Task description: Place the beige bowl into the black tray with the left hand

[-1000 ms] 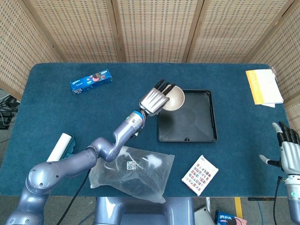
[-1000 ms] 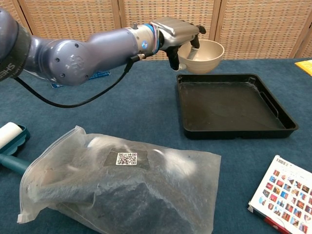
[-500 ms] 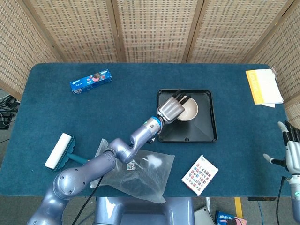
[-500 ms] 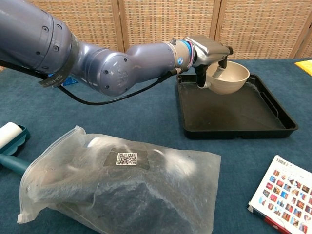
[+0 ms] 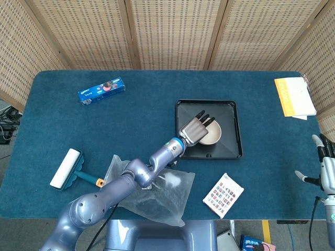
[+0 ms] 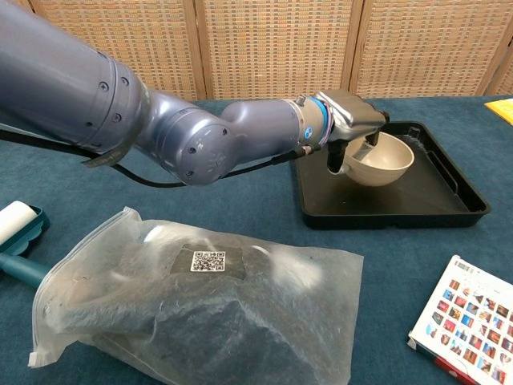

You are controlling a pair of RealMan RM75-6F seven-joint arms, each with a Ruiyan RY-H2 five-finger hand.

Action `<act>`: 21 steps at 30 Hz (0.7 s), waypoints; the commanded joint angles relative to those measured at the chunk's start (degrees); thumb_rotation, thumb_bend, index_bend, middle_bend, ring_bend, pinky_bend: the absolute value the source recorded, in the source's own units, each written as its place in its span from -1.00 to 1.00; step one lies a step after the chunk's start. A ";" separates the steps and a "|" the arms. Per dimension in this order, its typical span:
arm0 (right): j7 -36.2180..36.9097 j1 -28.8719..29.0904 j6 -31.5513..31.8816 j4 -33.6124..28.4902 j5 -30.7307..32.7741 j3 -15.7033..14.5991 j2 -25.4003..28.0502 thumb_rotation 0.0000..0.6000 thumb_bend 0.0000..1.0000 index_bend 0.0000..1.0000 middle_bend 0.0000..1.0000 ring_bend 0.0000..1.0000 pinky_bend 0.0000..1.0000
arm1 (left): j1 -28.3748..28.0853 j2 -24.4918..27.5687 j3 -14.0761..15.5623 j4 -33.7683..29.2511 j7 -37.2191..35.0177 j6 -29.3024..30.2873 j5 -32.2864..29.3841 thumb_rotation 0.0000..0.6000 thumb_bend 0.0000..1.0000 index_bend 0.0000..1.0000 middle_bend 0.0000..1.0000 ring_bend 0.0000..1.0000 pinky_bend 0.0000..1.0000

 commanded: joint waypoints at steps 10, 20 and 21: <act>0.01 -0.02 0.32 0.19 -0.27 0.08 -0.19 1.00 -0.66 -0.98 -1.00 -1.00 -1.00 | 0.68 -1.03 0.72 2.07 0.10 -0.74 -0.49 1.00 -0.23 -0.01 -1.00 -1.00 -1.00; -0.62 -0.01 0.53 0.08 -0.37 0.10 -0.37 1.00 -0.66 -0.98 -1.00 -1.00 -1.00 | 1.81 -0.70 0.91 1.99 0.38 -0.60 -1.19 1.00 -0.56 -0.50 -1.00 -1.00 -1.00; -0.71 -0.01 0.58 0.04 -0.39 0.11 -0.38 1.00 -0.66 -0.98 -1.00 -1.00 -1.00 | 1.97 -0.58 0.84 1.88 0.37 -0.33 -1.30 1.00 -0.61 -0.58 -1.00 -1.00 -1.00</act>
